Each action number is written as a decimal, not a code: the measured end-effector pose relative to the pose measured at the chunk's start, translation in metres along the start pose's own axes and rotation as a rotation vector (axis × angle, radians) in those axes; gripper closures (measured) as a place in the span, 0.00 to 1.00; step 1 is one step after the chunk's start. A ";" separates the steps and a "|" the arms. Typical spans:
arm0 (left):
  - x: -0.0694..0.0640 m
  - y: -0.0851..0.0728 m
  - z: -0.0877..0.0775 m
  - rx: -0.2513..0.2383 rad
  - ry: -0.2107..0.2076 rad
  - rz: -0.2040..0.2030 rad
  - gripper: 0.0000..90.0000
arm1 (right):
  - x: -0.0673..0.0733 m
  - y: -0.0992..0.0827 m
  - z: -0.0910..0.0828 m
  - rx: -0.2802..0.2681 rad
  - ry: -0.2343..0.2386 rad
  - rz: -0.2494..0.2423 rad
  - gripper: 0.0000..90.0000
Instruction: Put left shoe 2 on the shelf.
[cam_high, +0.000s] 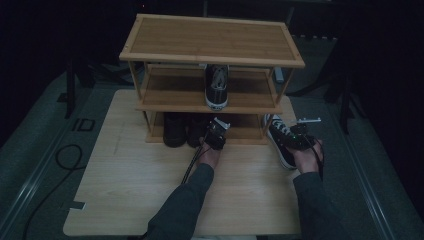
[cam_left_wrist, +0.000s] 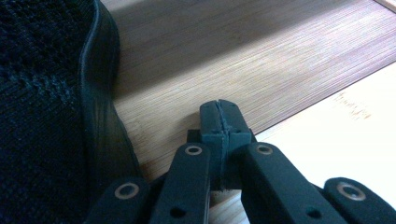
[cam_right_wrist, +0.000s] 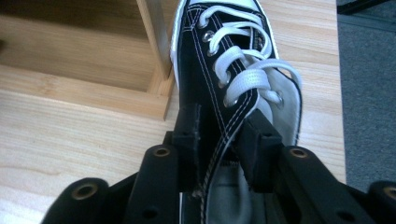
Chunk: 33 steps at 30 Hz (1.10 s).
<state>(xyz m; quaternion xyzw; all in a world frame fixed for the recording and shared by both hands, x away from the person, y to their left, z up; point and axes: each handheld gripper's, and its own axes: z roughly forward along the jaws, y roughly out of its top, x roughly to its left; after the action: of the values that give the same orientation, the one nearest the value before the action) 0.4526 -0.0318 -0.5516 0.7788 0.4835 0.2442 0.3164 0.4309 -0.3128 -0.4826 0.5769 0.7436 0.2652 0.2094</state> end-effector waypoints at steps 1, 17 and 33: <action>0.000 0.000 0.000 -0.001 0.000 0.000 1.00 | 0.000 0.001 0.001 0.002 0.002 0.005 0.80; 0.000 0.000 0.000 -0.001 -0.002 0.000 1.00 | 0.010 -0.003 -0.002 -0.009 -0.064 -0.034 0.97; 0.000 0.000 0.000 0.000 0.002 0.002 1.00 | 0.013 -0.033 -0.026 -0.023 -0.068 -0.044 0.97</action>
<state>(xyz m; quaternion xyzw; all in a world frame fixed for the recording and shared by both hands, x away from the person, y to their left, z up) 0.4526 -0.0321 -0.5516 0.7791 0.4829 0.2453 0.3155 0.3869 -0.3102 -0.4840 0.5668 0.7454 0.2495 0.2468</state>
